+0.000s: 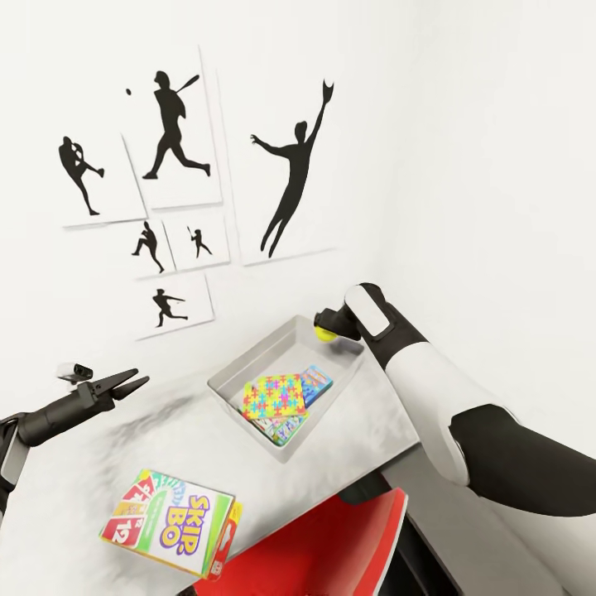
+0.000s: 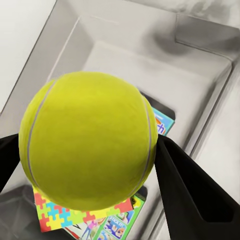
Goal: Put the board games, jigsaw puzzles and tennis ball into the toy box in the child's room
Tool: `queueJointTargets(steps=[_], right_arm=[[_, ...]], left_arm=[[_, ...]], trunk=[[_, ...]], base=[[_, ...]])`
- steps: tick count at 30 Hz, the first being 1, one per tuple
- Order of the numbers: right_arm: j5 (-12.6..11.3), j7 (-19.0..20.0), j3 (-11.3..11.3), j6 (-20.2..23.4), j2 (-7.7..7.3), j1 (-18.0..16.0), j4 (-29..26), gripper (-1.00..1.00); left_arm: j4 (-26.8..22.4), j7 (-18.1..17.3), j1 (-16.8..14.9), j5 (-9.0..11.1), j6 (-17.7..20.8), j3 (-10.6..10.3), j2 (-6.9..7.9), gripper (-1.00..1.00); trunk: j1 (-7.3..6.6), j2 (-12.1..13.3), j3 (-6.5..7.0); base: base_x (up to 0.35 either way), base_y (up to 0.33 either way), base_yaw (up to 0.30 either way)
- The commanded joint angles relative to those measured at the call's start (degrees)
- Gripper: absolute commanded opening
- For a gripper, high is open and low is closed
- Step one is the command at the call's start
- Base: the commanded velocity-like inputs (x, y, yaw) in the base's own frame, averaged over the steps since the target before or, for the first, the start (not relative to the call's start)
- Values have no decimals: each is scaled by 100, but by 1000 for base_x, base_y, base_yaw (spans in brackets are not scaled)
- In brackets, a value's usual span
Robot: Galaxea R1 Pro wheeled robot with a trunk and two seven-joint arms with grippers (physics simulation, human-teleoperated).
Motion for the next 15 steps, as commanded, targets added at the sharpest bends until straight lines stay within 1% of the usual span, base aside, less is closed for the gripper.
queueJointTargets(steps=[1,6,8,12,15], right_arm=[[-63,-65,12,-7,0,-6,-5,-100],[-27,-66,9,-81,0,-6,-9,-100],[55,-65,12,-172,0,-6,-10,-100],[311,-49,8,-269,0,-6,-10,-100],[406,-31,6,-286,0,-6,-10,-100]], left_arm=[[0,-25,-5,-5,60,1,1,100],[0,-25,-3,-7,60,-2,1,100],[0,-18,-4,-12,60,-5,-2,100],[0,-9,-2,-14,60,-7,-13,100],[0,-5,-4,-14,60,-7,-12,100]], trunk=[[3,-13,-22],[3,-13,-68],[3,-13,-86],[3,-13,-123],[3,-13,-151]], base=[[0,0,0],[0,0,0],[0,0,0],[0,0,0],[0,0,0]])
